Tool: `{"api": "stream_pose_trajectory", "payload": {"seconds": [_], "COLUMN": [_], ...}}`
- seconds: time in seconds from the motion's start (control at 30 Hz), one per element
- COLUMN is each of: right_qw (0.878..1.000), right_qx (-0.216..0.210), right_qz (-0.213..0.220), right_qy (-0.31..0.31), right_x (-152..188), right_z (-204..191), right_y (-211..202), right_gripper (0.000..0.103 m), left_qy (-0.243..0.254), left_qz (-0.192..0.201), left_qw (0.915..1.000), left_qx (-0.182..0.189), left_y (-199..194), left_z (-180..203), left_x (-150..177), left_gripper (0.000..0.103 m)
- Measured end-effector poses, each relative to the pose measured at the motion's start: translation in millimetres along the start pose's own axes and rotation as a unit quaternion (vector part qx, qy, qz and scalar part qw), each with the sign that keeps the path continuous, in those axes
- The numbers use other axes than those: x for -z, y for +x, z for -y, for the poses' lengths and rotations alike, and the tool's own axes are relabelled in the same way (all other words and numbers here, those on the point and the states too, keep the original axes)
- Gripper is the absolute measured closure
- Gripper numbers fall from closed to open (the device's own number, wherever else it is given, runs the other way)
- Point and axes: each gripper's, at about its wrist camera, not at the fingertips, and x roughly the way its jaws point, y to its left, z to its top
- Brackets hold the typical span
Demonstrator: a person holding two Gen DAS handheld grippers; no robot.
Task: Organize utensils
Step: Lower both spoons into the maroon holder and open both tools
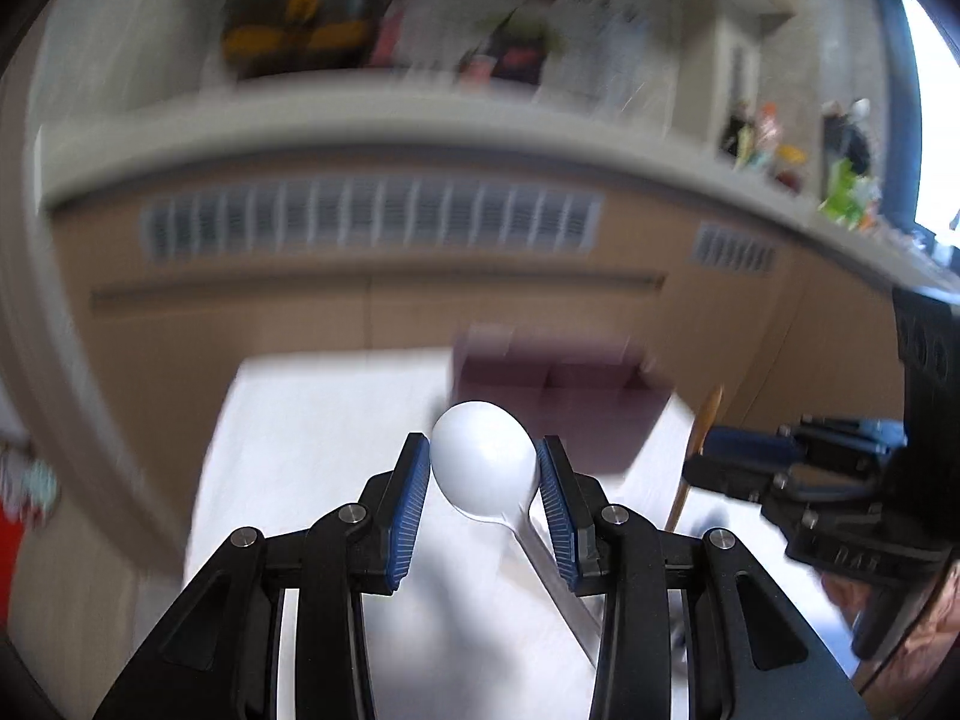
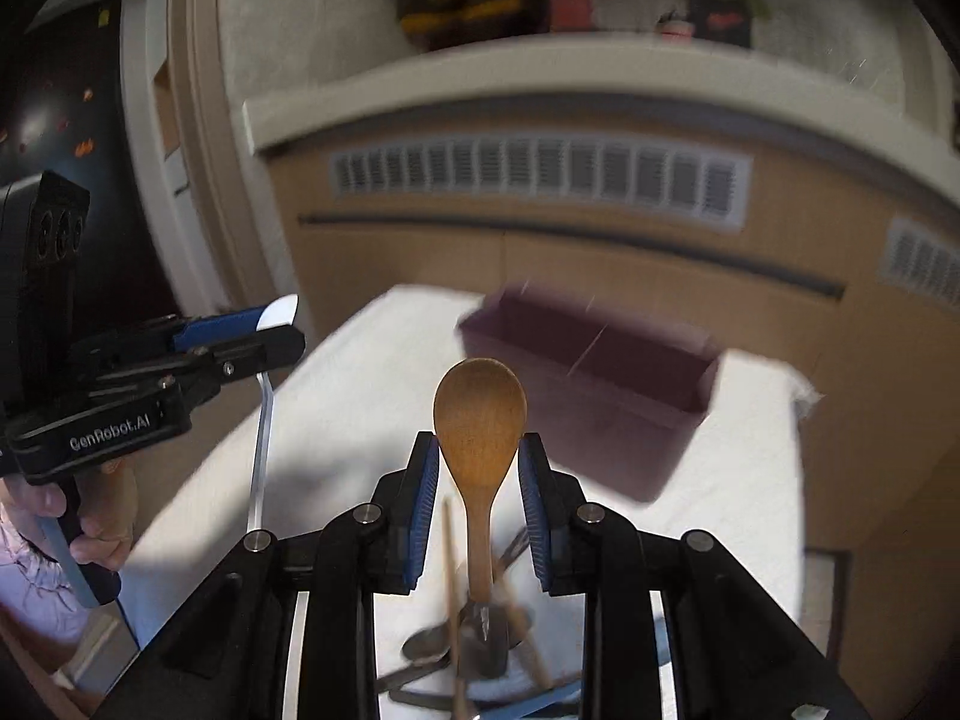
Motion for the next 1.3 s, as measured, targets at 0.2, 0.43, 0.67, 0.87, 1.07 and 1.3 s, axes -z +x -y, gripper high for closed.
{"api": "stream_pose_trajectory", "payload": {"seconds": [0.2,0.43,0.67,0.87,1.07,1.3], "right_qw": [0.994,0.990,0.992,0.995,0.991,0.991], "right_qx": [0.034,0.077,0.081,0.081,0.116,0.121], "right_qz": [0.108,0.111,0.069,0.029,0.053,0.039], "right_qy": [0.002,0.033,0.062,0.051,0.028,0.037], "right_x": [-86.2,-110.6,-90.0,-66.0,-46.1,-23.7], "right_z": [22.8,66.7,97.9,100.6,92.5,86.6], "right_y": [-31.9,-7.1,32.2,62.7,47.6,19.1], "right_gripper": [0.078,0.078,0.078,0.068,0.025,0.006], "left_qy": [0.072,0.069,0.071,0.062,0.001,-0.064], "left_qz": [0.154,0.172,0.117,0.041,0.002,-0.051], "left_qw": [0.9853,0.9825,0.9901,0.9968,0.9995,0.9950], "left_qx": [-0.019,-0.023,-0.032,-0.028,-0.033,-0.058], "left_y": [-4.7,54.3,133.7,182.6,177.8,134.5], "left_z": [28.2,22.4,19.2,18.5,-3.1,-33.6], "left_x": [-92.8,-110.6,-86.0,-53.6,-39.3,-3.1], "left_gripper": [0.065,0.065,0.065,0.047,0.039,0.036]}}
